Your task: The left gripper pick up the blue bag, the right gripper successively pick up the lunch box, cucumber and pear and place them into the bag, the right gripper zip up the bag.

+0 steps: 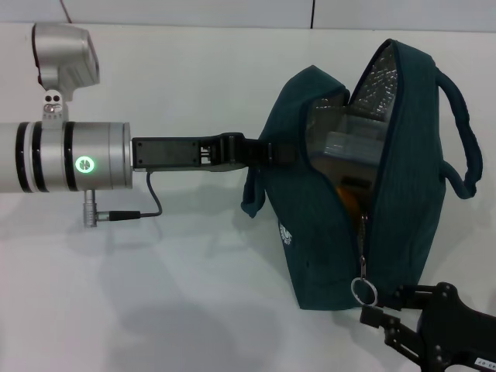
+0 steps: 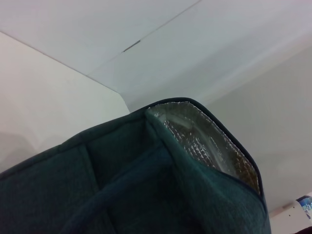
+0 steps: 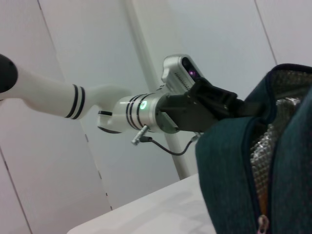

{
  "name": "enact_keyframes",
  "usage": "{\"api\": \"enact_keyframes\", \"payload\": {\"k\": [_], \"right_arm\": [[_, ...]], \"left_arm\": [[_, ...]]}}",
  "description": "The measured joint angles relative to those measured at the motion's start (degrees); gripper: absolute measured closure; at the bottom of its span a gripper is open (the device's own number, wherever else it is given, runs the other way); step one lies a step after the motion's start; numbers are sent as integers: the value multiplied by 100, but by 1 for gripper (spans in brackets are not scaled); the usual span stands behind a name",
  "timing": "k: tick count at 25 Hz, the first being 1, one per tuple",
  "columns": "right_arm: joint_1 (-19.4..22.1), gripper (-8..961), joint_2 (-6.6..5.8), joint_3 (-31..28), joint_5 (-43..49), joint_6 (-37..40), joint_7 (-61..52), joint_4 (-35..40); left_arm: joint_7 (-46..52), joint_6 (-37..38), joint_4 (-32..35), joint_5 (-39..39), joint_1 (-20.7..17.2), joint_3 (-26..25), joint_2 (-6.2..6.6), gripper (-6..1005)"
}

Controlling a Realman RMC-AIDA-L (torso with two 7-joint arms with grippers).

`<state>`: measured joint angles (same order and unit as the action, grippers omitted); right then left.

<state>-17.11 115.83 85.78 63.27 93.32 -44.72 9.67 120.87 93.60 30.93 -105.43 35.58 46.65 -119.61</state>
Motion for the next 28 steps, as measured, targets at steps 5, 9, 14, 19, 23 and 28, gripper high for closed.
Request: {"api": "enact_keyframes", "payload": {"k": [5,9,14,19,23,28], "right_arm": [[-7,724,0,0,-36,-56,-58,8],[-22,805,0,-6,-55,-69,-59,9],[-23,906,0,-6,-174,-90,-61,7],[-15,946,0,-9,-191,-111,-62,0],[-12,945,0,5,-192,-114,-67,-1],[-12,934,0,22,-193,-125,-147,1]], "left_arm": [[-26,5,0,4,-5,1,0,819],[-30,9,0,7,-7,39,0,818],[-30,9,0,7,-8,50,0,817],[-29,9,0,7,-8,55,0,816],[-28,9,0,7,-8,55,0,816],[-28,9,0,6,-7,54,0,815]]}}
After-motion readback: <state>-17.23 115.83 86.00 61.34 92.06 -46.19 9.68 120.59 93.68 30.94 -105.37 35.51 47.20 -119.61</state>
